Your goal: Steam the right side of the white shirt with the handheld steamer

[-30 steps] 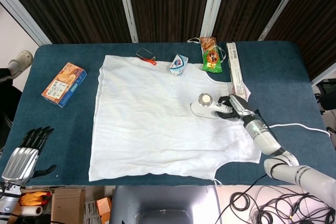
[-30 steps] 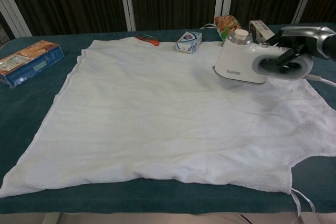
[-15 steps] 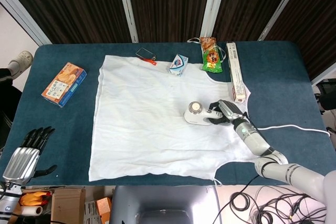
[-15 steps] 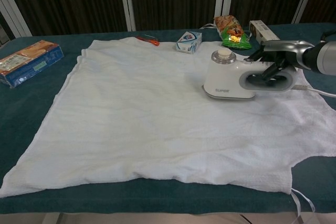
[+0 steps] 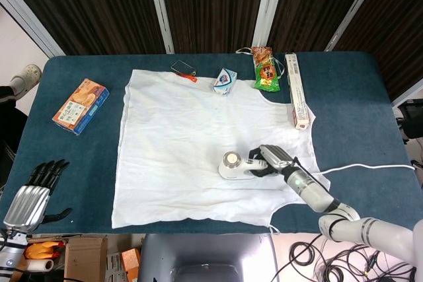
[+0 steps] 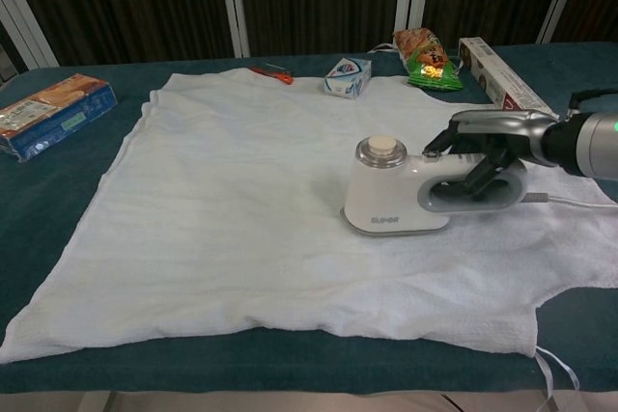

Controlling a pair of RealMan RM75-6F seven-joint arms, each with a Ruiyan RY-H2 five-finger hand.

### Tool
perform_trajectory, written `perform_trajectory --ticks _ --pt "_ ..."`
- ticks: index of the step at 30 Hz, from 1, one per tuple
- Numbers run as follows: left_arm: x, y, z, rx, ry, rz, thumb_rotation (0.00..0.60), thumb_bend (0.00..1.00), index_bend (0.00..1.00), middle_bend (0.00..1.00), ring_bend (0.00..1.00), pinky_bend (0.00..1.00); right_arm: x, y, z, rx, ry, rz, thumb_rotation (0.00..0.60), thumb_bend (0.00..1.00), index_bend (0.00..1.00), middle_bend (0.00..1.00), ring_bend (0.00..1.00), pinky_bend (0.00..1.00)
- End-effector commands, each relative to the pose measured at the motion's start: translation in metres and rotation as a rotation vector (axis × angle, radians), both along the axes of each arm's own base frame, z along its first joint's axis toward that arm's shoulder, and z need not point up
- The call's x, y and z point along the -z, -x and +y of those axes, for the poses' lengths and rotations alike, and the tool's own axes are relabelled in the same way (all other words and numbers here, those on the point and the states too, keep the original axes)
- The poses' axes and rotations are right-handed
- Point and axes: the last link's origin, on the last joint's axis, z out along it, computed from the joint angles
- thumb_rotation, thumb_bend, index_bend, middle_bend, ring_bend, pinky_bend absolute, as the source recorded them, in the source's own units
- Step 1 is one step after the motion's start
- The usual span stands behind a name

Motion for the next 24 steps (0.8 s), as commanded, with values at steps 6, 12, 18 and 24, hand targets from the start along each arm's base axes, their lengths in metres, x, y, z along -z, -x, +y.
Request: perform_trajectory --ticks 6,12,18,24 --pt "-0.001 0.000 0.000 -0.001 -0.005 -0.002 0.600 0.01 0.04 0.05 0.00 0.07 0.009 -0.004 0.029 -0.092 -0.062 0.038 0.600 0.81 1.00 0.96 0.96 1.00" --pt "-0.002 0.000 -0.002 0.002 -0.007 -0.003 0.600 0.01 0.04 0.05 0.00 0.07 0.006 -0.002 0.025 -0.127 -0.006 0.066 0.600 0.81 1.00 0.96 0.96 1.00" --pt "-0.002 0.000 -0.003 0.004 -0.007 -0.004 0.600 0.01 0.04 0.05 0.00 0.07 0.003 0.009 0.006 -0.081 0.053 0.103 0.600 0.81 1.00 0.96 0.96 1.00" --pt "-0.001 0.000 -0.002 0.004 -0.004 -0.001 0.600 0.01 0.04 0.05 0.00 0.07 -0.003 0.024 -0.015 -0.019 0.120 0.127 0.600 0.81 1.00 0.96 0.96 1.00"
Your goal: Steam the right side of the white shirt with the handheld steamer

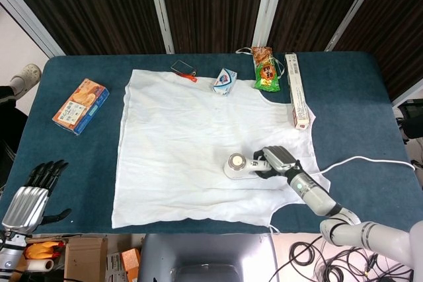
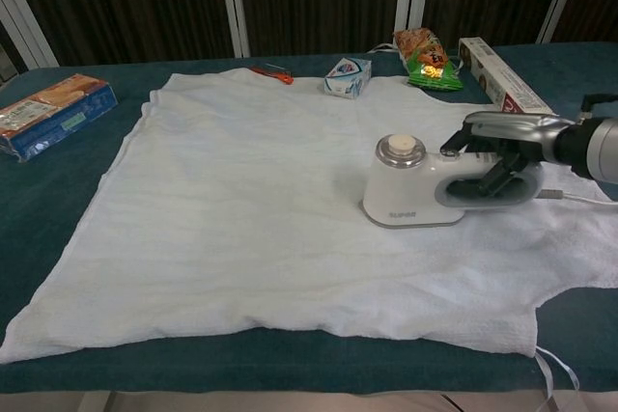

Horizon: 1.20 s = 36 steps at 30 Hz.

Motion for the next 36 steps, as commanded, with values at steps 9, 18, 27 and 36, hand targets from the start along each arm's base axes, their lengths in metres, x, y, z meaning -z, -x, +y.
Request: perform_trajectory --ticks 9,18,27,36 --pt "0.002 0.000 0.001 -0.002 0.006 0.005 0.600 0.01 0.04 0.05 0.00 0.07 -0.014 0.025 -0.035 0.108 0.105 0.028 0.600 0.81 1.00 0.96 0.96 1.00" --pt "0.003 0.000 0.002 -0.004 0.007 0.006 0.600 0.01 0.04 0.05 0.00 0.07 -0.021 0.035 -0.032 0.124 0.106 0.032 0.600 0.81 1.00 0.96 0.96 1.00" --pt "0.003 -0.001 0.002 -0.003 0.009 0.008 0.600 0.01 0.04 0.05 0.00 0.07 -0.025 0.033 0.005 0.048 0.023 0.030 0.600 0.81 1.00 0.96 0.96 1.00" --pt "0.003 -0.001 0.000 -0.002 0.010 0.007 0.600 0.01 0.04 0.05 0.00 0.07 -0.025 0.034 0.042 -0.020 -0.047 0.031 0.600 0.81 1.00 0.96 0.96 1.00"
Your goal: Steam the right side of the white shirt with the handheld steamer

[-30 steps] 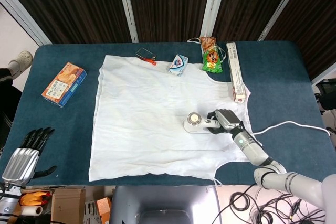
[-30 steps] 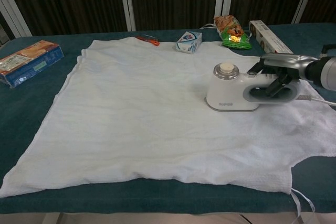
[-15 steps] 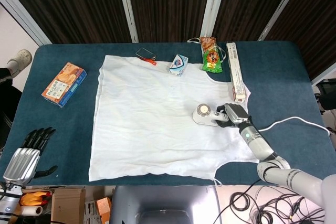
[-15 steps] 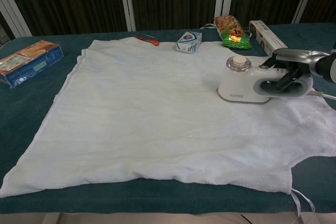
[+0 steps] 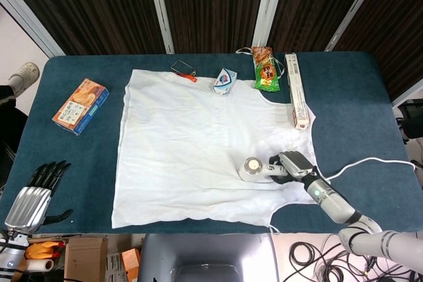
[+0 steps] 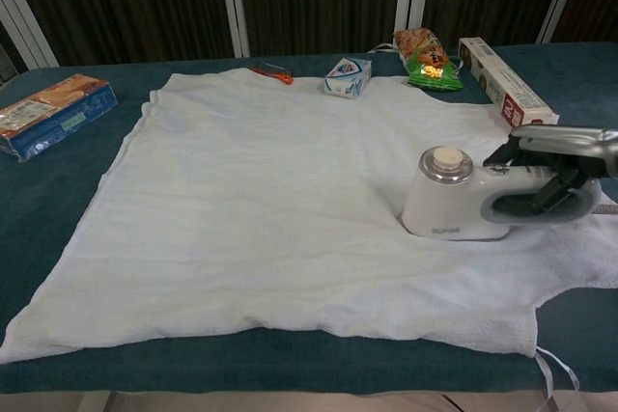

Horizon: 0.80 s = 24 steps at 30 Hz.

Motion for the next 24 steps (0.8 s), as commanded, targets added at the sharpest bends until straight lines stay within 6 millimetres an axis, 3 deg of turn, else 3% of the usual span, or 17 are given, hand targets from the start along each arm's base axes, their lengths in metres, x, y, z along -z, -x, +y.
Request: perform_trajectory --ticks 1,7,12,24 --pt "0.000 0.000 0.000 0.000 0.001 0.000 0.600 0.01 0.04 0.05 0.00 0.07 -0.003 0.002 0.014 -0.019 -0.020 -0.006 0.600 0.81 1.00 0.96 0.96 1.00" --pt "0.001 0.000 0.000 0.000 0.004 0.003 0.600 0.01 0.04 0.05 0.00 0.07 -0.010 0.000 0.019 -0.037 -0.019 -0.025 0.600 0.81 1.00 0.96 0.96 1.00" --pt "0.001 0.000 0.000 0.000 0.005 0.004 0.600 0.01 0.04 0.05 0.00 0.07 -0.018 0.008 0.005 0.025 0.024 -0.046 0.600 0.81 1.00 0.96 0.96 1.00" --pt "0.003 0.000 0.001 -0.005 0.010 0.008 0.600 0.01 0.04 0.05 0.00 0.07 -0.034 0.051 -0.032 0.207 0.105 -0.006 0.600 0.81 1.00 0.96 0.96 1.00"
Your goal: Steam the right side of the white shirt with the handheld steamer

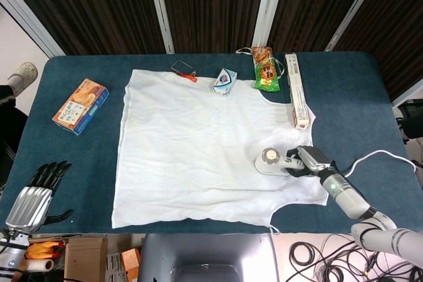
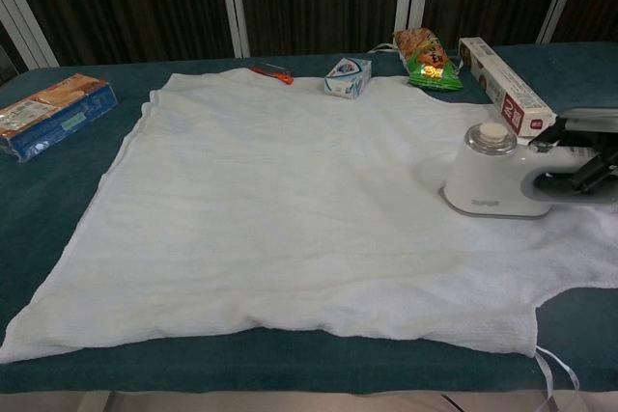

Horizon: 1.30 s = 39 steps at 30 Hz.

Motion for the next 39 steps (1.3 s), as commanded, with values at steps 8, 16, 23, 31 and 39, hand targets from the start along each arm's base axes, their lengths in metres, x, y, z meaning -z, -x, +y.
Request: perform_trajectory --ticks 8,16,23,31,39 --pt "0.002 0.000 0.001 -0.002 0.006 0.005 0.600 0.01 0.04 0.05 0.00 0.07 -0.026 0.024 -0.020 0.079 0.117 -0.007 0.600 0.81 1.00 0.96 0.96 1.00" --pt "0.002 0.000 0.001 -0.001 0.004 0.004 0.600 0.01 0.04 0.05 0.00 0.07 -0.053 0.035 0.000 0.041 0.157 -0.005 0.600 0.81 1.00 0.96 0.96 1.00" --pt "0.002 -0.001 0.000 0.002 0.008 0.004 0.600 0.01 0.04 0.05 0.00 0.07 -0.066 0.073 0.018 0.120 0.175 0.063 0.600 0.81 1.00 0.96 0.93 1.00" --pt "0.004 -0.001 0.000 -0.001 0.014 0.004 0.600 0.01 0.04 0.05 0.00 0.07 -0.066 0.102 0.026 0.227 0.149 0.070 0.600 0.81 0.96 0.94 0.83 1.00" --pt "0.005 -0.002 0.000 0.001 0.019 0.004 0.600 0.01 0.04 0.05 0.00 0.07 -0.069 0.113 0.029 0.208 0.175 0.107 0.600 0.78 0.57 0.59 0.54 0.85"
